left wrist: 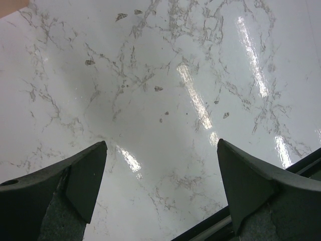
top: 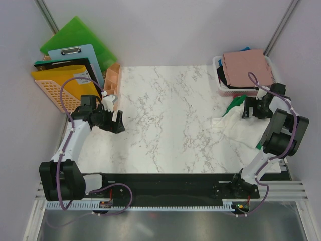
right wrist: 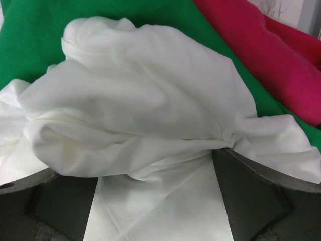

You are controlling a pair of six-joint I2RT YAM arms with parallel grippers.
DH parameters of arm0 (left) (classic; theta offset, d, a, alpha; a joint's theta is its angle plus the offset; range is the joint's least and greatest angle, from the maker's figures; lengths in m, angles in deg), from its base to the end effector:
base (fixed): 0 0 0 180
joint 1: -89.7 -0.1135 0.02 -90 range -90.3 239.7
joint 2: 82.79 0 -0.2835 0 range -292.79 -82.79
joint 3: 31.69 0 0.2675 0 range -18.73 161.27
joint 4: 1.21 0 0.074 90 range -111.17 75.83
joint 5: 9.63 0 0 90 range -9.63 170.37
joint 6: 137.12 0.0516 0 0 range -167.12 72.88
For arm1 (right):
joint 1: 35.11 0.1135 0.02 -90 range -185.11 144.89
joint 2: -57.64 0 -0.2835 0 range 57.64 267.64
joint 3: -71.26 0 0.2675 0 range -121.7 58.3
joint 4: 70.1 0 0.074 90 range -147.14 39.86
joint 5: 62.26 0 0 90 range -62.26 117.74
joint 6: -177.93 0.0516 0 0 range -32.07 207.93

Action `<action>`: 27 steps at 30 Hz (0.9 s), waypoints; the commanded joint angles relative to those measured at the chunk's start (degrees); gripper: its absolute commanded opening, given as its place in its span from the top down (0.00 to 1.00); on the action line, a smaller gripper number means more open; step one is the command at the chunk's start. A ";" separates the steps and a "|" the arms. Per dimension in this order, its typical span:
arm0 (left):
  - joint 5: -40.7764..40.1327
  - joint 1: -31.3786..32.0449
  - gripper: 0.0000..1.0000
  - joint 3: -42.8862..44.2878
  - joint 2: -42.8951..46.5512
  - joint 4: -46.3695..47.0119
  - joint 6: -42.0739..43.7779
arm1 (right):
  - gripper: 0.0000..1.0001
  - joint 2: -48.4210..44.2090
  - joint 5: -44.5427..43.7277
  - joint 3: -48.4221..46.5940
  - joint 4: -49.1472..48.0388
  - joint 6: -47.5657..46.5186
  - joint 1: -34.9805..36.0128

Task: Fold and stack the t-shirts
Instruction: Neatly place the folded tshirt to the corner

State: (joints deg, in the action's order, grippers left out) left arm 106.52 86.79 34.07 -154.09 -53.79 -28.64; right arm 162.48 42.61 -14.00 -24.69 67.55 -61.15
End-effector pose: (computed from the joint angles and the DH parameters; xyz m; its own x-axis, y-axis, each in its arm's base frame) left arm 0.2597 -0.0096 0.2540 -0.7451 0.2470 -0.6195 0.4461 0.8751 -0.1875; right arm 0.3625 -0.1624 0.1856 -0.8771 0.0539 -0.4773 0.0228 0.9972 0.0708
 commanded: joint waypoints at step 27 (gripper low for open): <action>3.11 -0.25 0.02 -0.94 1.08 2.52 0.68 | 0.02 -14.18 -4.28 -0.57 -6.61 16.60 -1.91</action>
State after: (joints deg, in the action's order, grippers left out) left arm 107.66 86.79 33.28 -153.81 -53.11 -28.38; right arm 156.93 31.88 -14.39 -29.65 82.17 -62.77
